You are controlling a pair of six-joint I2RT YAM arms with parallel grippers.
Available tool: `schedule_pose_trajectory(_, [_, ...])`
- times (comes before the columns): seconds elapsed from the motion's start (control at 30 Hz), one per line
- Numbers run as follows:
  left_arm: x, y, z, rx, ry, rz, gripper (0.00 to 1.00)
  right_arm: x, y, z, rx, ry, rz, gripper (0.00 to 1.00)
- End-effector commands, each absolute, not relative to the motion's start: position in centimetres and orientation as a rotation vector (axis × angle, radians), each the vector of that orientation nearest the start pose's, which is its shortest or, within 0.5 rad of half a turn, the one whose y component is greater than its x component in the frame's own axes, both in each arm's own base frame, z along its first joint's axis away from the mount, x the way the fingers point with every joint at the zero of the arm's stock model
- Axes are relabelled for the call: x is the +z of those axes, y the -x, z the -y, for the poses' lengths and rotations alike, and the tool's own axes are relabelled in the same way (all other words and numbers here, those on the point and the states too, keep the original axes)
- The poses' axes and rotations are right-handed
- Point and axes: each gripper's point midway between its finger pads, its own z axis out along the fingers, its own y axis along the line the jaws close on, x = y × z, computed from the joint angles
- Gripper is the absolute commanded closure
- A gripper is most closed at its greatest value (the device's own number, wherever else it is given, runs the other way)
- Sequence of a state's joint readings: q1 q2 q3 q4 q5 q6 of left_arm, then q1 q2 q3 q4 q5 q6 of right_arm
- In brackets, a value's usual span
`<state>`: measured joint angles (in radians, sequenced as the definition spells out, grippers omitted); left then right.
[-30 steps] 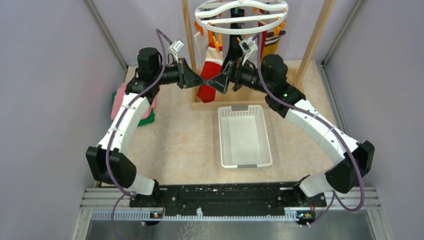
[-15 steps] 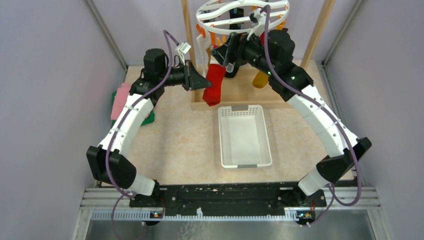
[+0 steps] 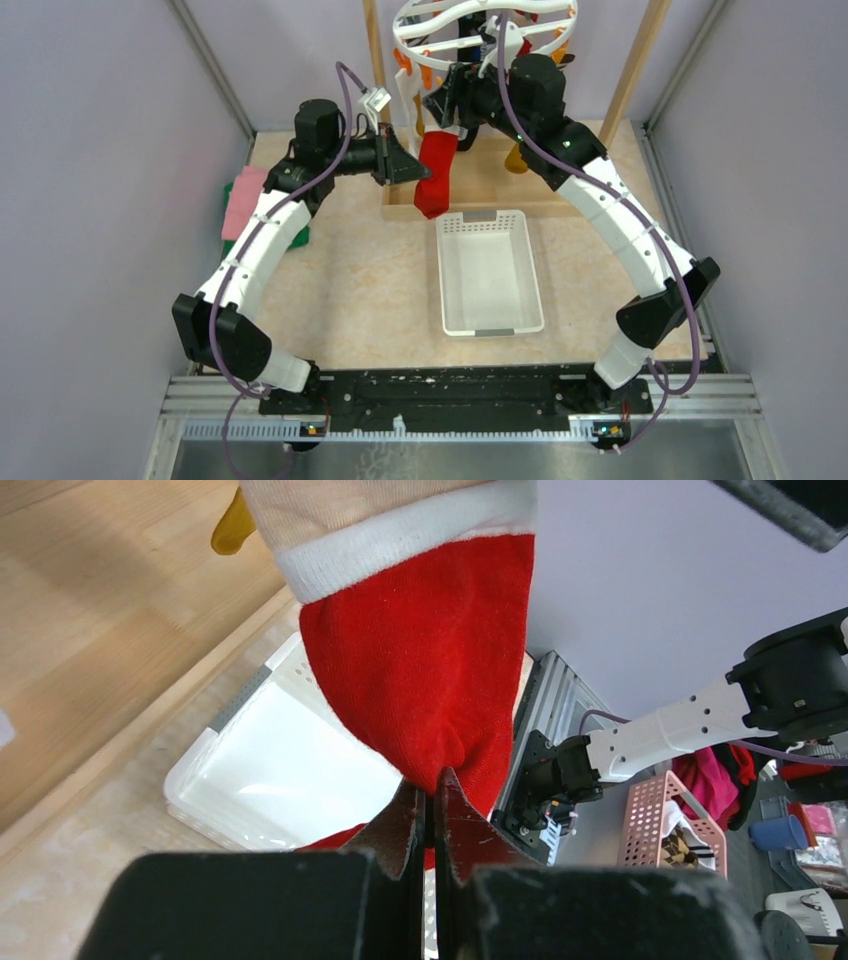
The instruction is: Remove the socks clipped to the hanger
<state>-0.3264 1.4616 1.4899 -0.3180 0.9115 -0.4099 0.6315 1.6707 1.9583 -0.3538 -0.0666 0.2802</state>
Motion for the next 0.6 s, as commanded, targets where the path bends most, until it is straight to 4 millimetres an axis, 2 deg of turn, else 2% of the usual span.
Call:
schedule_pose_trajectory(0.0, [36.9, -31.0, 26.4, -1.299, -0.629, -1.819, 1.0, 49.0, -40.1, -30.5, 0.713, 0.306, -1.521, 0.31])
schedule_pose_trajectory(0.17, [36.9, -31.2, 26.4, -1.288, -0.627, -1.818, 1.0, 50.2, -39.7, -30.1, 0.729, 0.273, -1.466, 0.36])
schedule_pose_trajectory(0.27, [36.8, -31.1, 26.5, -1.287, -0.631, -1.819, 1.0, 50.3, -39.9, -29.9, 0.736, 0.244, -1.452, 0.44])
schedule_pose_trajectory(0.37, [36.7, -30.9, 26.6, -1.285, -0.634, -1.818, 1.0, 50.4, -40.3, -29.4, 0.722, 0.192, -1.445, 0.59])
schedule_pose_trajectory(0.4, [36.6, -30.8, 26.7, -1.284, -0.637, -1.819, 1.0, 50.4, -40.4, -29.3, 0.723, 0.182, -1.44, 0.6])
schedule_pose_trajectory(0.57, [36.2, -30.8, 26.7, -1.274, -0.635, -1.827, 1.0, 50.6, -40.7, -29.4, 0.736, 0.162, -1.427, 0.59])
